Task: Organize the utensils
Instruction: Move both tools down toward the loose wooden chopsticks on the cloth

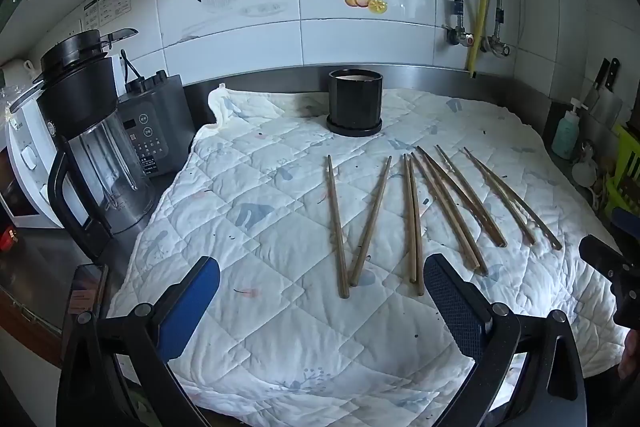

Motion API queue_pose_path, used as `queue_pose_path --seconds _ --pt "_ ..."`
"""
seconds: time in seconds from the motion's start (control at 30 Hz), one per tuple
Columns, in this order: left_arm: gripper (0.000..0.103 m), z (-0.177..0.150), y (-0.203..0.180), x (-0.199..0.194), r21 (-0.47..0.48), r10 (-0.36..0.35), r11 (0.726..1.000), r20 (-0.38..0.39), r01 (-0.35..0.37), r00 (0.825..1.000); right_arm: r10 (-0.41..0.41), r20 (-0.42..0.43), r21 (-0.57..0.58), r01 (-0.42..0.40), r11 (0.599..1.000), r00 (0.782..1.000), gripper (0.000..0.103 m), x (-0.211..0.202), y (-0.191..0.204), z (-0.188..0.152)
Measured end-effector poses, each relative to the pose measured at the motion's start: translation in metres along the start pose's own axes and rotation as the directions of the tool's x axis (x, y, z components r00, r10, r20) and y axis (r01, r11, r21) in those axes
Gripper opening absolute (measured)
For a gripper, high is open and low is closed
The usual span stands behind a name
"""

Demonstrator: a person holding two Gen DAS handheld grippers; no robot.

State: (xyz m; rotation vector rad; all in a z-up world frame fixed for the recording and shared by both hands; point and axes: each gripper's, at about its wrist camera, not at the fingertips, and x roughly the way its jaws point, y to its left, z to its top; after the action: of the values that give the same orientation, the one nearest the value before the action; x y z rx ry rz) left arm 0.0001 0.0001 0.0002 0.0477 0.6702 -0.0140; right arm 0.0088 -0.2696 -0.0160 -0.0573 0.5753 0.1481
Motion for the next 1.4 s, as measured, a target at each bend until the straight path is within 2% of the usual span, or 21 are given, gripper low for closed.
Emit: queue_pose_path --seconds 0.7,1.1,1.2,1.23,1.3,1.4 --pt "0.103 0.005 0.004 0.012 -0.048 -0.004 0.999 0.011 0.005 1.0 0.002 -0.005 0.017 -0.002 1.0 1.0 0.103 0.004 -0.006 0.0" --pt "0.103 0.002 0.002 0.029 -0.054 -0.024 0.998 -0.011 0.024 1.0 0.004 -0.017 0.045 -0.003 0.999 1.0 0.101 0.013 -0.022 -0.004" --pt "0.095 -0.001 0.001 0.037 -0.03 -0.021 0.999 -0.015 0.021 1.0 0.011 -0.037 0.06 -0.008 0.998 0.999 0.095 0.019 -0.027 -0.008" --pt "0.089 -0.002 0.001 0.041 -0.027 -0.029 0.999 -0.02 0.029 0.999 0.011 -0.043 0.064 -0.008 0.998 0.999 0.094 0.021 -0.029 -0.009" --pt "0.087 -0.005 0.001 0.047 -0.012 -0.033 0.999 -0.027 0.033 0.999 0.01 -0.056 0.07 -0.007 0.998 0.998 0.091 0.025 -0.031 -0.011" --pt "0.073 -0.01 0.001 0.058 0.005 -0.045 0.999 -0.066 0.046 0.997 0.003 -0.074 0.068 0.002 0.998 0.997 0.085 0.03 -0.034 -0.015"
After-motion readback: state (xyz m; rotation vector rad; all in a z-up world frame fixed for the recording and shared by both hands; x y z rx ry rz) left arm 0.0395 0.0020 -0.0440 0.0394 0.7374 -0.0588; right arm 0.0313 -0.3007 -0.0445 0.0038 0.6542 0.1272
